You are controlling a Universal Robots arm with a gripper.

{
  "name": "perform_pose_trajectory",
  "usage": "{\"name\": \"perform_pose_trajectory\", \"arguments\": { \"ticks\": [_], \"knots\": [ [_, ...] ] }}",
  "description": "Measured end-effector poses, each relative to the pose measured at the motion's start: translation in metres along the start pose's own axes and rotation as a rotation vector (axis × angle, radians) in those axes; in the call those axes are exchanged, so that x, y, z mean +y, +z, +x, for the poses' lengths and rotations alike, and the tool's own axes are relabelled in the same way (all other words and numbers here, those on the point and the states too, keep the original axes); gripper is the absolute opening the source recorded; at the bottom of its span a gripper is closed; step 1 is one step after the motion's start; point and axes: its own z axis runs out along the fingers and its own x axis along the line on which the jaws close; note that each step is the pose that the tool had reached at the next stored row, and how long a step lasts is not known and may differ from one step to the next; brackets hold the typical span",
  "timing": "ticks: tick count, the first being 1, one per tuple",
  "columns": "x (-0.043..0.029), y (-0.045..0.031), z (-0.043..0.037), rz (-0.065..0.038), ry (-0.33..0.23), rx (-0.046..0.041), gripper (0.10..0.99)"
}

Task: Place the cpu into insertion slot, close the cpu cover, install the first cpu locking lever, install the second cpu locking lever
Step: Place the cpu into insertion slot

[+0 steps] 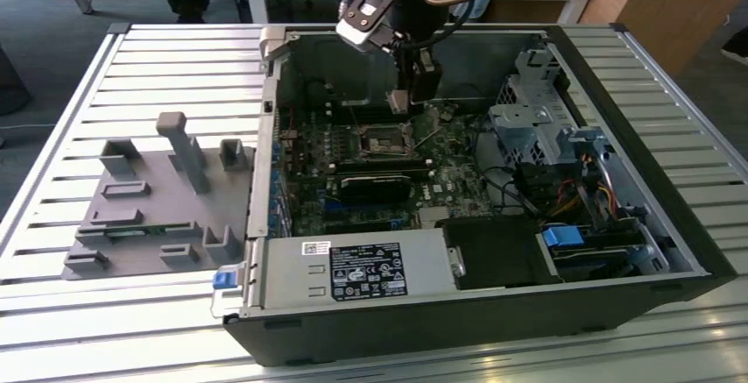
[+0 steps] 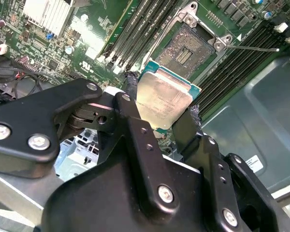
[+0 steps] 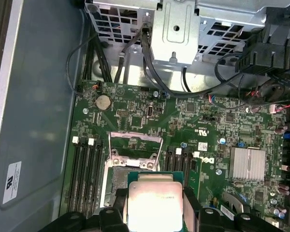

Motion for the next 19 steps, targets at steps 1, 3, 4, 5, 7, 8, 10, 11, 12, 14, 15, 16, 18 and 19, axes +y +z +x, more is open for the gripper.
{"name": "perform_pose_trajectory", "arguments": {
  "ticks": [1, 3, 4, 5, 7, 8, 10, 11, 12, 14, 15, 16, 18, 19],
  "knots": [
    [0.0, 0.0008, 0.0001, 0.0, 0.0, 0.0001, 0.537],
    [-0.0002, 0.0027, 0.0007, 0.0, 0.001, -0.0001, 0.537],
    [-0.0003, 0.0042, 0.001, 0.0, 0.001, -0.0001, 0.537],
    [-0.0004, 0.0058, 0.0015, 0.0, 0.003, -0.0003, 0.537],
    [-0.0005, 0.0087, 0.0022, 0.0, 0.01, -0.0027, 0.537],
    [-0.0006, 0.0102, 0.0025, 0.001, 0.015, -0.0034, 0.537],
    [-0.0008, 0.013, 0.0035, 0.001, 0.02, -0.0041, 0.537],
    [-0.0008, 0.0144, 0.0042, 0.001, 0.021, -0.004, 0.537],
    [-0.0009, 0.0156, 0.0045, 0.001, 0.022, -0.004, 0.537],
    [-0.001, 0.0178, 0.0048, 0.001, 0.025, -0.0043, 0.537],
    [-0.0011, 0.0191, 0.005, 0.001, 0.027, -0.0045, 0.537],
    [-0.0012, 0.0204, 0.0052, 0.001, 0.03, -0.0047, 0.537],
    [-0.0017, 0.0225, 0.0058, 0.001, 0.036, -0.0052, 0.537],
    [-0.0021, 0.0236, 0.006, 0.001, 0.038, -0.0053, 0.537]
  ]
}}
